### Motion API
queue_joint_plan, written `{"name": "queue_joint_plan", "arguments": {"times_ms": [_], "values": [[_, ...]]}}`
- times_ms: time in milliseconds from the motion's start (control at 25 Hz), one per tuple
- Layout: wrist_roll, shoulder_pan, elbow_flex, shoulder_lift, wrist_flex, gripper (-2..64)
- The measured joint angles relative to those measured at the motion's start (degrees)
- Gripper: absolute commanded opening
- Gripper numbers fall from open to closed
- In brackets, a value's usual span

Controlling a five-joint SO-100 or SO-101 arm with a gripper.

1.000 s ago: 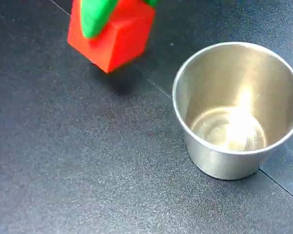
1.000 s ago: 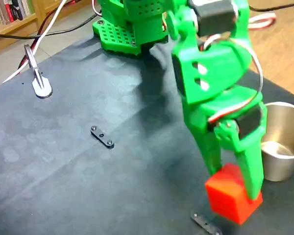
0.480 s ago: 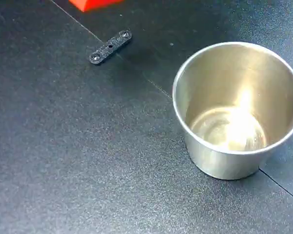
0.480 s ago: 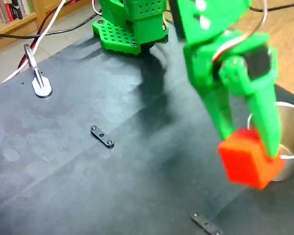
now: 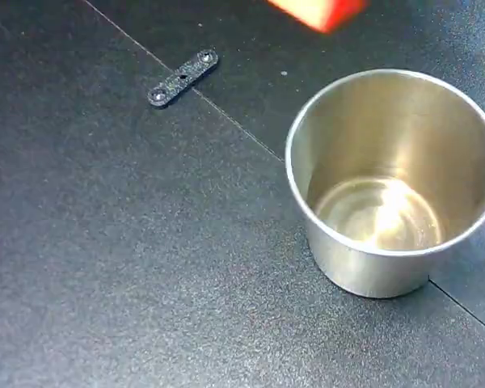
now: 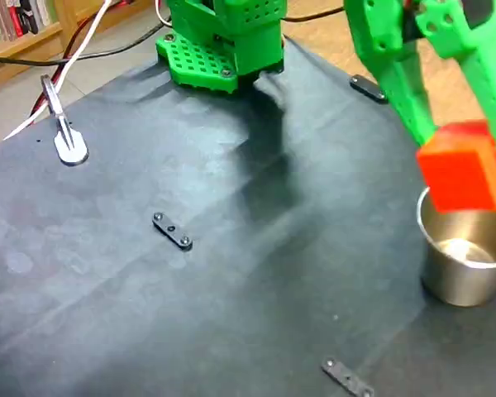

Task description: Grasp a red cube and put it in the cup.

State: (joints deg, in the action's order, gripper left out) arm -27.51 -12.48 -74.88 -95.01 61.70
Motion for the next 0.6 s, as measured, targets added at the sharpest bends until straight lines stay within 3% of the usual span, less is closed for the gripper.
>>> {"name": "queue_joint_plan", "arguments": {"times_ms": [200, 600], "values": [[0.0, 3.3, -7.0, -4.4, 0.0, 1.3], [0.0, 5.2, -8.7, -4.5, -0.1, 1.4]]}}
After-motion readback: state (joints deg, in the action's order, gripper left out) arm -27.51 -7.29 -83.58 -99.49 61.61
